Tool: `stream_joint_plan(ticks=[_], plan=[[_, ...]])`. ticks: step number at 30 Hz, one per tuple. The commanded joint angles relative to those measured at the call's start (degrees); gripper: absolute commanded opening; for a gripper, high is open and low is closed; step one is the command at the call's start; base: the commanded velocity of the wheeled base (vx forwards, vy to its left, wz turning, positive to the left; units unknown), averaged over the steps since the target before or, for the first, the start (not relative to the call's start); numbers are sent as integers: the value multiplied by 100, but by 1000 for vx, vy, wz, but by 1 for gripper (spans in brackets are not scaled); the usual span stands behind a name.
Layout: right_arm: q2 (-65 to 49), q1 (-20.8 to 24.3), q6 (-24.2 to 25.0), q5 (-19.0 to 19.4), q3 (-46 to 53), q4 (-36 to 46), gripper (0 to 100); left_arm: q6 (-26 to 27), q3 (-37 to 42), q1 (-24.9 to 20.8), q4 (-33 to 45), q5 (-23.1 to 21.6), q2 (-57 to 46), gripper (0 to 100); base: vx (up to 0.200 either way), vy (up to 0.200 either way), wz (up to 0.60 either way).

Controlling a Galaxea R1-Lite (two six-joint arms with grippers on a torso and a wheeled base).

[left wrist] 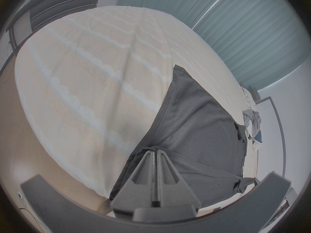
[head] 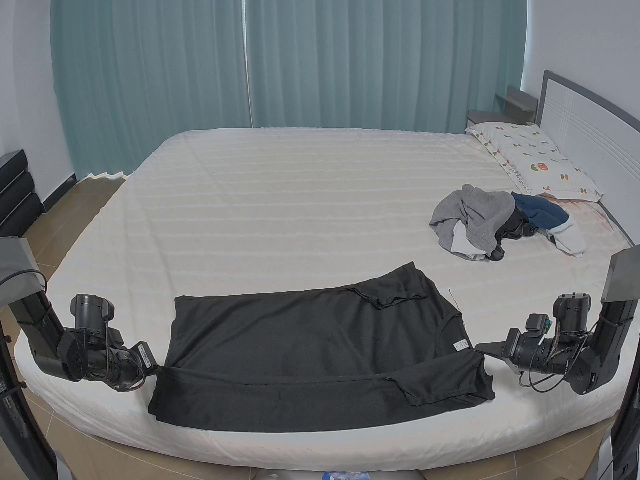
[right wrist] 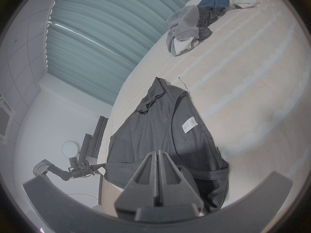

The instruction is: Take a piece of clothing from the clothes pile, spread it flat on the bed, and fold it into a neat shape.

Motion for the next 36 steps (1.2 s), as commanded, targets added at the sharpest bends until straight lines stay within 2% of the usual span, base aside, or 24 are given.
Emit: stream_joint_plan(ticks=[1, 3, 4, 6, 7, 16, 24, 27, 30, 36], plan=[[223, -2, 7, 1, -64, -2, 0, -17, -68, -30, -10, -10, 199, 0, 0, 0, 0], [259, -2, -1, 1, -72, -2, 0, -26, -86, -30, -10, -10, 207, 0, 0, 0, 0], [302, 6, -1, 1, -81, -2, 0, -34, -121, -30, -1, -10, 216, 100, 0, 0, 0], [346, 6, -1, -8, -134, 7, 0, -131, -147, -74, -1, -10, 243, 100, 0, 0, 0], [373, 24, 7, -16, -143, -2, 100, -228, -156, -100, -1, -1, 251, 100, 0, 0, 0], [373, -55, 25, 10, -143, -2, 100, -272, -182, -91, -10, 104, 199, 100, 0, 0, 0], [390, -204, 746, 80, -187, 7, 100, -307, -103, -30, -1, 69, 84, 100, 0, 0, 0], [426, -204, 772, 80, -187, 7, 100, -316, -103, 32, -1, 43, 84, 100, 0, 0, 0], [461, -204, 772, 80, -187, 7, 100, -307, -103, 49, -1, 43, 102, 100, 0, 200, 0], [505, -152, 772, 71, -187, 7, 100, -298, -86, 41, -10, 43, 146, 100, 0, 0, 0]])
